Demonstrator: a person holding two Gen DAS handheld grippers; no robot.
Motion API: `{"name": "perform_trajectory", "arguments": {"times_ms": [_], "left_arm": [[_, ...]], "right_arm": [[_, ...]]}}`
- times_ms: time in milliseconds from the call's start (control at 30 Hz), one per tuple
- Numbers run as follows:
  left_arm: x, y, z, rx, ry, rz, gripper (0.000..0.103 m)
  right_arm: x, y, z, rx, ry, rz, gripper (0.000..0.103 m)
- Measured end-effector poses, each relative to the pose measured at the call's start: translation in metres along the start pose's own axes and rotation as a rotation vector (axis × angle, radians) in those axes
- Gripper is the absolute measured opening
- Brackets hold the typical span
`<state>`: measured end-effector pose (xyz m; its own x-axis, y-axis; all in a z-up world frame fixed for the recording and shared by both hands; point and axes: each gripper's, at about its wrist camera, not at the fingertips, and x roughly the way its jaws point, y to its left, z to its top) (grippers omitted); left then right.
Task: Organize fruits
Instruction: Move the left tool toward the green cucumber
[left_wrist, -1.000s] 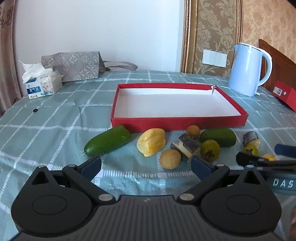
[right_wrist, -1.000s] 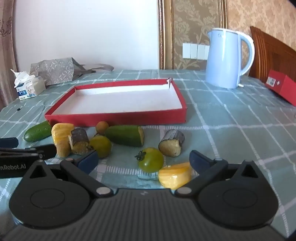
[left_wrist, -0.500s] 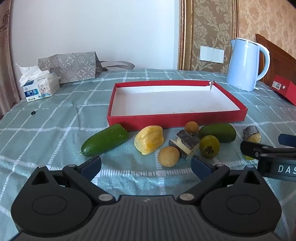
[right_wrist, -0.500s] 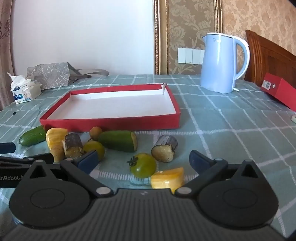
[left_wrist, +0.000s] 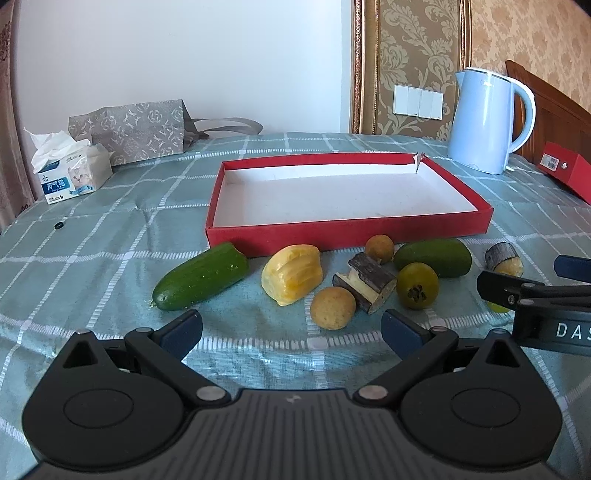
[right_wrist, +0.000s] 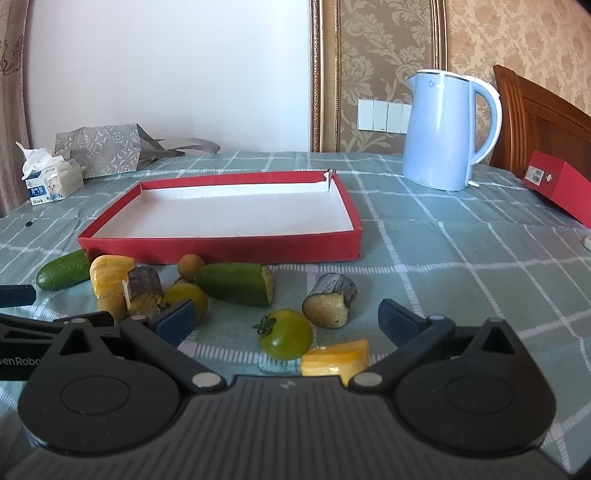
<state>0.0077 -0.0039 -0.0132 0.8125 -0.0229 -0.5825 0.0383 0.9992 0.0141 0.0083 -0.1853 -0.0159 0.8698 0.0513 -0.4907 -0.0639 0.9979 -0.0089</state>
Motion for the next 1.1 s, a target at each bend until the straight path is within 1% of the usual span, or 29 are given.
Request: {"name": "perform_trajectory", "arguments": {"times_ms": [133,233,333,400,567,667,800,933,1100], "left_arm": [[0.002,-0.001,-0.001,0.003,0.000,0.000,0.103],[0.000,0.001,-0.002,0.017,-0.014,-0.010,0.103],[-0.003,0.006,-0.003,0.021,-0.031,0.010,0.103],[-0.006,0.010,-0.004,0.024,-0.039,0.003,0.103],[-0.011,0.019,-0.010,0.033,-0.056,-0.008,0.103],[-0.013,0.026,-0.011,0.054,-0.068,-0.006,0.103],[-0.010,0.038,-0.005,0.047,-0.064,0.015,0.103],[-0.005,0.040,-0.002,0.048,-0.062,0.029,0.103],[0.003,0.041,0.003,0.032,-0.046,0.038,0.103]], "right_arm": [[0.001,0.000,0.000,0.000,-0.003,-0.003,0.103],[-0.002,-0.005,0.000,0.014,-0.035,-0.013,0.103],[-0.001,-0.012,0.002,0.036,-0.039,-0.013,0.103],[0.000,-0.017,0.003,0.048,-0.036,-0.007,0.103],[-0.002,-0.026,0.003,0.074,-0.063,-0.021,0.103],[0.002,-0.027,0.002,0.067,-0.053,-0.029,0.103],[0.007,-0.028,0.000,0.084,-0.046,-0.016,0.103],[0.007,-0.020,-0.001,0.054,-0.048,-0.002,0.103],[0.007,-0.007,0.001,-0.003,-0.054,-0.006,0.103]]}}
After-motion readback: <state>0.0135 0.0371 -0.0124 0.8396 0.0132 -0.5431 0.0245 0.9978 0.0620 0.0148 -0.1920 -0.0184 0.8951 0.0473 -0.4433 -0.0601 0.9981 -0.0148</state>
